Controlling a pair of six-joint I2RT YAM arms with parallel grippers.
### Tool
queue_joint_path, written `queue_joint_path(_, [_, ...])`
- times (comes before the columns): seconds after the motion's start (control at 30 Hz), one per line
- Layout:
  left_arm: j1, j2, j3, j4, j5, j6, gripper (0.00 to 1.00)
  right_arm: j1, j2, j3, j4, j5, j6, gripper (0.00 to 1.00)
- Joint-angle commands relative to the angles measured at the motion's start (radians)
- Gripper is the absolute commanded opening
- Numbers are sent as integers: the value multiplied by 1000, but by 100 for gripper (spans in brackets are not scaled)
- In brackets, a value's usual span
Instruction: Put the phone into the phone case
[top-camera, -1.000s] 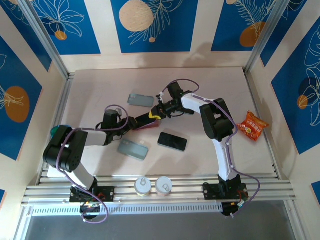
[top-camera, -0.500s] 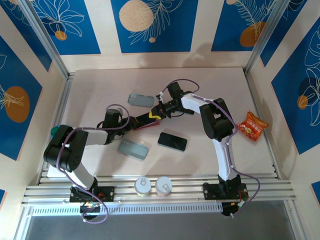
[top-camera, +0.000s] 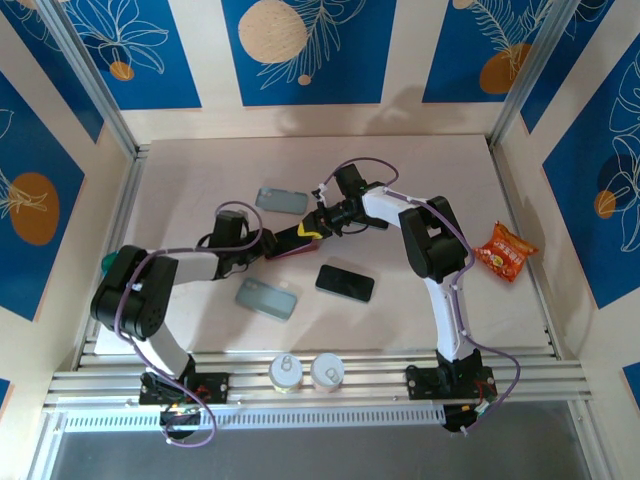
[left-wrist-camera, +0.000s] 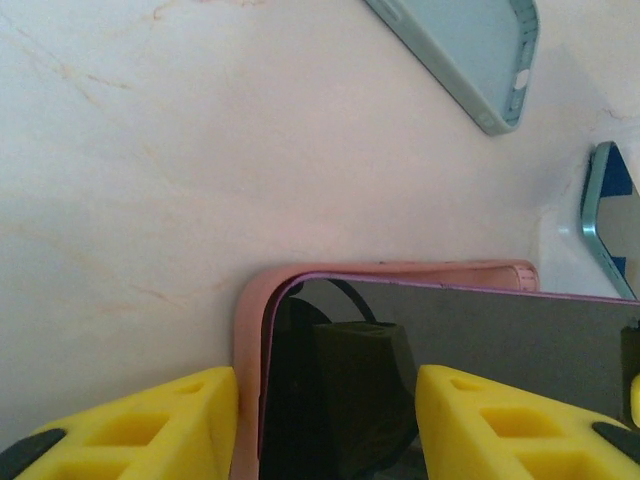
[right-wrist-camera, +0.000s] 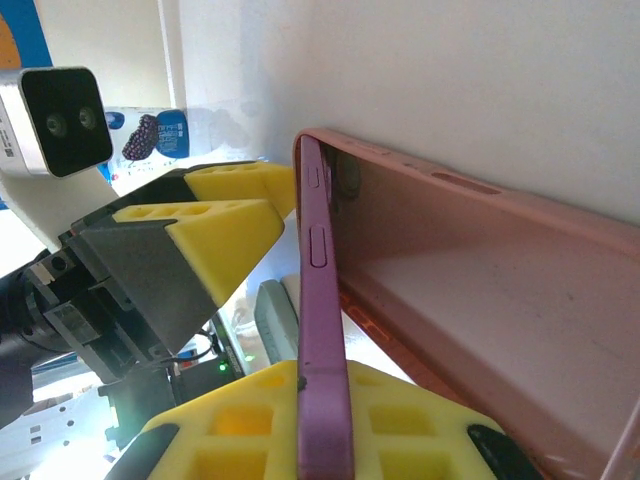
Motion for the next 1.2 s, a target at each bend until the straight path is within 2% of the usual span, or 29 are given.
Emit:
queue_joint_path(0.0, [-12, 32, 41, -2, -3, 24, 50, 20, 35, 19, -64, -8, -14, 0])
queue_joint_path(1.17, [-37, 124, 84, 146, 93, 16, 51, 40, 58, 13, -68, 14, 32, 0])
